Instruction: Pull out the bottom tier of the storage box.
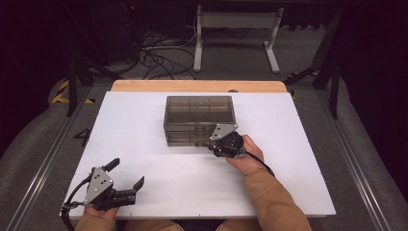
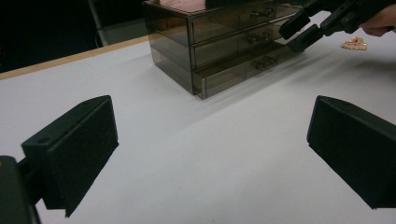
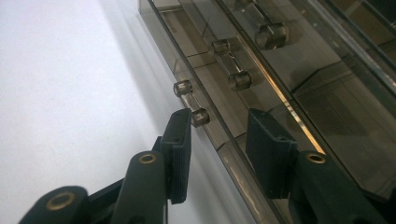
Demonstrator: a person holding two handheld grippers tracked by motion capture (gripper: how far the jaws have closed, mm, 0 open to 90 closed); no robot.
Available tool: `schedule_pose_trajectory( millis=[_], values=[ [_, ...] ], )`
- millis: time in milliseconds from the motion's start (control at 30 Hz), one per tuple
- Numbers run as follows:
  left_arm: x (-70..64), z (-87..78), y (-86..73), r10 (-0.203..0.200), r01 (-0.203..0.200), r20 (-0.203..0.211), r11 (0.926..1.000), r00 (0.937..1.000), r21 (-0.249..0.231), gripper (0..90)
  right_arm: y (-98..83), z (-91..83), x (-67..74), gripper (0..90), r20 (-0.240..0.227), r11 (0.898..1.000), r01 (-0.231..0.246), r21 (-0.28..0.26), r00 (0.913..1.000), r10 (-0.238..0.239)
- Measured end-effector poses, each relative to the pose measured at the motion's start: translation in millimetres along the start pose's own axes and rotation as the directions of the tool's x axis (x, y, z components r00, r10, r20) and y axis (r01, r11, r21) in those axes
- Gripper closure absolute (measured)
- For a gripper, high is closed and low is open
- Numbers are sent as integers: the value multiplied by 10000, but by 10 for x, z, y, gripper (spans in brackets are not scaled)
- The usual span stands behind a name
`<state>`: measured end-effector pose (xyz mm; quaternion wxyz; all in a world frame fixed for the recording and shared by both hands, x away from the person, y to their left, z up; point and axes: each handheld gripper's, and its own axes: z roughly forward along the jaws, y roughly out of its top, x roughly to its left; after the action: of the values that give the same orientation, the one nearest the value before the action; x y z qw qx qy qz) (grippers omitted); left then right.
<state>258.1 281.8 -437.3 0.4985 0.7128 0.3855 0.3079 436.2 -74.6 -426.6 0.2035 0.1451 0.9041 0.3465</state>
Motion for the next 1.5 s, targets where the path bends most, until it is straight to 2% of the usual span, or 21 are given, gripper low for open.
schedule_pose_trajectory(
  millis=[200, 367, 700, 900, 1000, 1267, 1433, 1500],
  values=[
    [0, -11, -7, 22, -22, -32, 10000, 10000, 30, 25, 26, 77, -19, 611, -202, 9999, -85, 58, 9998, 86],
    [4, -17, -13, -6, 6, -23, 10000, 10000, 29, 25, 22, 162, -26, 604, -446, 9993, -208, 310, 9988, 221],
    [3, -21, -11, -10, 10, -47, 10000, 10000, 32, 25, 48, 136, -33, 632, -858, 9974, -482, 537, 9949, 527],
    [2, -18, -8, 4, -4, -34, 10000, 10000, 30, 26, 87, 93, -40, 651, -1524, 9926, -700, 996, 9847, 847],
    [5, -12, -6, 23, -23, -50, 10000, 10000, -17, 25, 96, 76, -21, 651, -1815, 9915, -613, 1145, 9800, 815],
    [1, -10, -3, -8, 8, -4, 10000, 10000, -10, 26, 113, 46, 2, 651, -2234, 9873, -626, 1461, 9701, 946],
    [0, -8, 0, 1, -1, 14, 10000, 10000, -16, 26, 111, 32, 26, 651, -2546, 9848, -408, 1687, 9634, 835],
    [1, -7, 1, 4, -4, 14, 10000, 10000, -24, 26, 111, 27, 40, 650, -2544, 9847, -328, 1713, 9641, 764]
  ],
)
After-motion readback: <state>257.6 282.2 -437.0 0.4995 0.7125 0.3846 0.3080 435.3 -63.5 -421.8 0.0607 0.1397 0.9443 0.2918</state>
